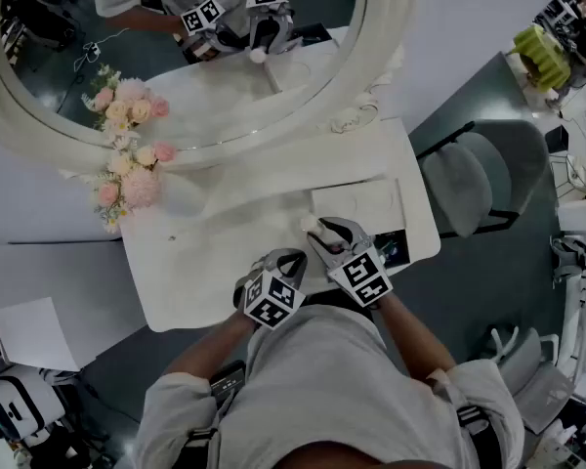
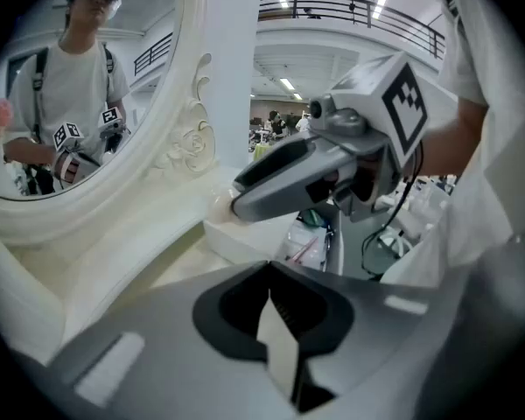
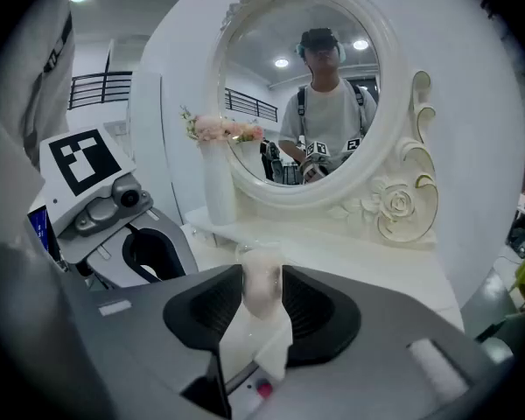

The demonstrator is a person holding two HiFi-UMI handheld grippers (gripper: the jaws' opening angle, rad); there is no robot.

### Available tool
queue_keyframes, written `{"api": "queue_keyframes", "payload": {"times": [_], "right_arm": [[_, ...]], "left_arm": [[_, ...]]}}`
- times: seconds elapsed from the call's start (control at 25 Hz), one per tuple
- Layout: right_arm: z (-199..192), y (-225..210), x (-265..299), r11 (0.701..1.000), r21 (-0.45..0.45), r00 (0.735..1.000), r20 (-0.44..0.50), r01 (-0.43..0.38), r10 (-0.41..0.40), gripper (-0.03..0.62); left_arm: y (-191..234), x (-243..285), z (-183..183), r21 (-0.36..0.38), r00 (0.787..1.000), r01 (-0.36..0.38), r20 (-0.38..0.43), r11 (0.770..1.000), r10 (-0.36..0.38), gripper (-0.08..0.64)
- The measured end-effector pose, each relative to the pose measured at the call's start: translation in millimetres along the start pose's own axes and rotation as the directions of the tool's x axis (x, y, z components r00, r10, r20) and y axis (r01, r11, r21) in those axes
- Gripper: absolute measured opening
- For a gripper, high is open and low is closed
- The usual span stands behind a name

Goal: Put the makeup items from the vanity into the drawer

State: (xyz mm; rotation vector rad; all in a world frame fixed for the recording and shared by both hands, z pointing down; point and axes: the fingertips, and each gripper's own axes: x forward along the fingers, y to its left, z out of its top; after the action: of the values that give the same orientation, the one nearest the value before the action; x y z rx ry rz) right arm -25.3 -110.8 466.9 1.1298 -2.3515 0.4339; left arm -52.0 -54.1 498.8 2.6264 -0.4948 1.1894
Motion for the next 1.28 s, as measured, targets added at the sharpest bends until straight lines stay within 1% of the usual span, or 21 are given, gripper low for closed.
{"api": "queue_keyframes", "payload": {"times": [0.16,0.36,0.64,0.8,0.96,1.16,1.28], "right_arm": [[-18.9,-1.0,-15.8,1.0,0.012,1.0,-0.016,-0.007,0.007,0.147],[-46.4,1.4,-31.3,0.999,0.039,0.998,-0.052,-0.036,0.038,0.147],[-61.2,1.0,-45.0,0.997,0.018,0.995,-0.068,-0.078,0.079,0.147],[-72.9,-12.9,-52.8,0.996,-0.014,0.993,-0.091,-0.083,0.082,0.149],[-95.1,-24.0,-72.0,0.996,-0.037,0.986,-0.152,-0.083,0.076,0.149],[-135.5,-32.9,-85.0,0.992,-0.064,0.963,-0.253,-0.109,0.09,0.149],[-150.0,-32.0,-86.2,0.989,-0.085,0.952,-0.291,-0.124,0.095,0.15]], "left_arm": [[-13.2,10.4,6.5,0.008,1.0,0.021,-0.001,1.0,-0.021,0.003],[-29.1,18.7,9.4,0.005,0.999,0.038,-0.015,0.999,-0.038,0.003],[-40.2,24.7,7.8,-0.038,1.0,-0.006,-0.03,0.999,0.005,0.003],[-38.2,31.4,11.0,-0.055,0.998,-0.052,-0.033,0.997,0.05,0.003],[-48.8,33.8,16.8,-0.063,0.996,-0.084,-0.039,0.994,0.081,0.003],[-66.0,49.6,19.0,-0.054,0.995,-0.081,-0.058,0.995,0.077,0.003],[-72.6,56.3,19.0,-0.056,0.995,-0.076,-0.066,0.995,0.073,0.003]]}}
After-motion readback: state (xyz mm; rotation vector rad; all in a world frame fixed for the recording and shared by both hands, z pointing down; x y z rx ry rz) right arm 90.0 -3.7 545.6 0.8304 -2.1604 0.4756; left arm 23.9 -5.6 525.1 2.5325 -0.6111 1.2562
